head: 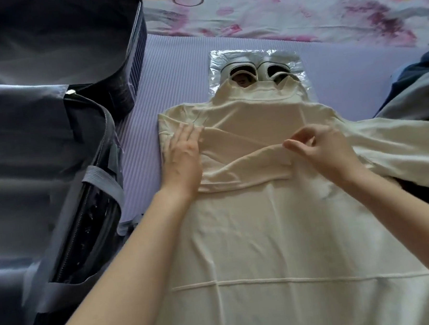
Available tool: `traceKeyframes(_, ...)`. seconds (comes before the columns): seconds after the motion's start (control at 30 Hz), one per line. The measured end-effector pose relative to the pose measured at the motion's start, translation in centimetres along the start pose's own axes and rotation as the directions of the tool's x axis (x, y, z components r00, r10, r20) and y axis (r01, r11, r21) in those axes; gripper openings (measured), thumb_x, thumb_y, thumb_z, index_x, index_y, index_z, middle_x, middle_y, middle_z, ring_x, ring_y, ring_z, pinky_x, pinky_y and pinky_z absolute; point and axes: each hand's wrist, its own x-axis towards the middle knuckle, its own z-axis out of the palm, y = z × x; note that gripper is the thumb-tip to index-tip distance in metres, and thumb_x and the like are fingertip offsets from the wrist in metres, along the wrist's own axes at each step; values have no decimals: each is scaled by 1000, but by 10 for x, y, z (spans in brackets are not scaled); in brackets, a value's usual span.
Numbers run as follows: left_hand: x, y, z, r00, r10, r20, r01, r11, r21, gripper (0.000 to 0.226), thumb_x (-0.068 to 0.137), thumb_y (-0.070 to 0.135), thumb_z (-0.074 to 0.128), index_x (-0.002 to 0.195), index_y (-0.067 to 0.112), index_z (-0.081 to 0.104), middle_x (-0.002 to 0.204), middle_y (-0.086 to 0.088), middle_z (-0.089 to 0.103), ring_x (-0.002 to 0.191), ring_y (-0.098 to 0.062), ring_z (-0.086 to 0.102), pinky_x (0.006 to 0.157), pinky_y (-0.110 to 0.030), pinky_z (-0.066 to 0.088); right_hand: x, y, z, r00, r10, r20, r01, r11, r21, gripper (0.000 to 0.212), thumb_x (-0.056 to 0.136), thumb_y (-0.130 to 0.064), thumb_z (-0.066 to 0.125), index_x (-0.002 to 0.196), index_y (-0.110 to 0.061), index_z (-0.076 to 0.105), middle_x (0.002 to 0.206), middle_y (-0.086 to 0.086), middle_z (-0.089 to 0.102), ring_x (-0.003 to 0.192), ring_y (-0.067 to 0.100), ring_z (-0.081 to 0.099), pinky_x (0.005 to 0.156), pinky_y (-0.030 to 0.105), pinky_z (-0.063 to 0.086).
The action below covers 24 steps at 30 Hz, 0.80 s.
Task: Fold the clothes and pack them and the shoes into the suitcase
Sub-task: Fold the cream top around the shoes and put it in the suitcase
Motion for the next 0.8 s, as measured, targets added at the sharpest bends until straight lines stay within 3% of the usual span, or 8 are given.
traceKeyframes(0.17,35,-5,3,995,-5,96,1,999,43,41,94,5,45,133,13,49,136,-12,48,133,-29,35,114,-45,20,-9,23,5,987,159,6,-158,983,-91,40,80,-58,61,90,-21,71,95,-1,70,108,27,51,94,40,40)
traceKeyframes(0.3,42,-2,-2,999,-16,-44,21,993,115,19,91,16,56,108,10,61,114,-13,54,116,-31,42,107,-42,27,-7,6,18,975,222,5,-221,971,-91,39,79,-61,60,82,-23,69,92,1,66,113,27,40,100,36,31)
traceKeyframes(0.37,42,-1,-6,991,-51,-122,65,991,117,17,92,18,54,105,9,61,111,-13,56,113,-31,41,100,-38,29,-8,1,24,973,230,-21,-226,967,119,23,78,-45,71,76,-22,68,84,0,66,102,22,51,93,33,39)
traceKeyframes(0.47,46,-1,-14,970,-125,-209,155,980,129,23,95,23,51,108,6,59,113,-16,55,115,-32,40,97,-39,32,-5,-5,14,951,309,4,-258,788,560,15,79,-14,74,74,-21,61,75,0,62,69,9,56,64,17,45)
traceKeyframes(0.53,48,-1,-14,964,-148,-222,181,973,141,25,96,23,49,111,6,59,116,-16,53,118,-33,38,98,-40,32,0,-1,5,939,344,10,-275,732,624,19,82,-10,71,75,-22,57,76,1,62,65,7,55,58,16,44)
traceKeyframes(0.6,48,1,-9,962,-167,-216,202,968,151,25,96,22,48,114,7,57,120,-16,49,120,-32,36,100,-39,31,8,2,2,939,342,-36,-261,775,576,15,82,-14,71,79,-21,58,82,4,65,72,13,60,63,24,49)
traceKeyframes(0.7,37,10,-1,954,-164,-251,210,963,168,30,95,22,50,122,8,49,130,-16,40,124,-31,33,107,-39,28,18,2,8,951,292,-102,-249,918,310,17,83,-26,70,94,-16,64,89,0,63,86,16,60,79,34,49)
traceKeyframes(0.8,11,25,12,986,-29,-162,55,987,154,48,98,22,43,142,10,31,151,-15,20,141,-29,16,116,-38,7,20,5,17,951,293,-101,-269,942,199,27,84,-34,68,105,-17,64,98,0,66,97,18,60,86,40,49)
